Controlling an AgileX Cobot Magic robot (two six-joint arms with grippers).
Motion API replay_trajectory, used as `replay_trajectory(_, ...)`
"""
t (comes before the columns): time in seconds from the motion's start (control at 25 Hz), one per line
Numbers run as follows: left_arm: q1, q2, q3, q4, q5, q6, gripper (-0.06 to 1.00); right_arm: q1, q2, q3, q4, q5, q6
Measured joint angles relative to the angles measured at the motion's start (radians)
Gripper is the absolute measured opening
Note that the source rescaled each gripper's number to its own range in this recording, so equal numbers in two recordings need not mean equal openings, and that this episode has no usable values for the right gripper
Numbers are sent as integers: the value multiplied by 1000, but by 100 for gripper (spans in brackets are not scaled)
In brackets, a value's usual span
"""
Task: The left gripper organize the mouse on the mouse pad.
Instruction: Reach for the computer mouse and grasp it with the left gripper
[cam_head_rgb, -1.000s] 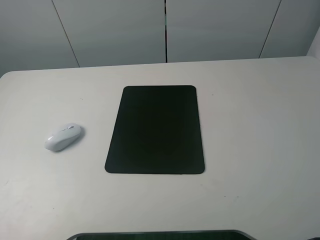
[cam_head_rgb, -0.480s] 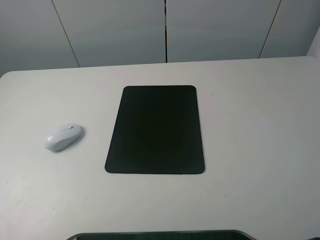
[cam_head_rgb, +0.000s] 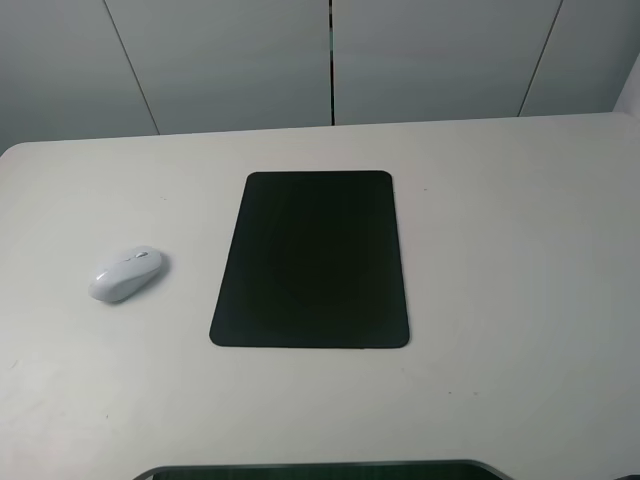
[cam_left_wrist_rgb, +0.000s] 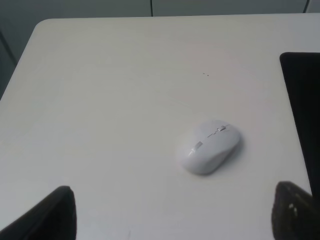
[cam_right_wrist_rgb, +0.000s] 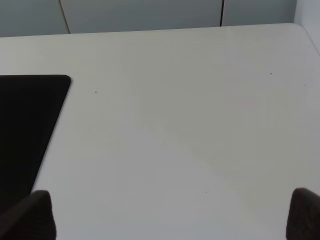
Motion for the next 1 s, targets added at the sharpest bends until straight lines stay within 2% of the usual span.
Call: replay_trajectory(1.0,0,0,0,0,0,0,100,0,0,0,0,0,0)
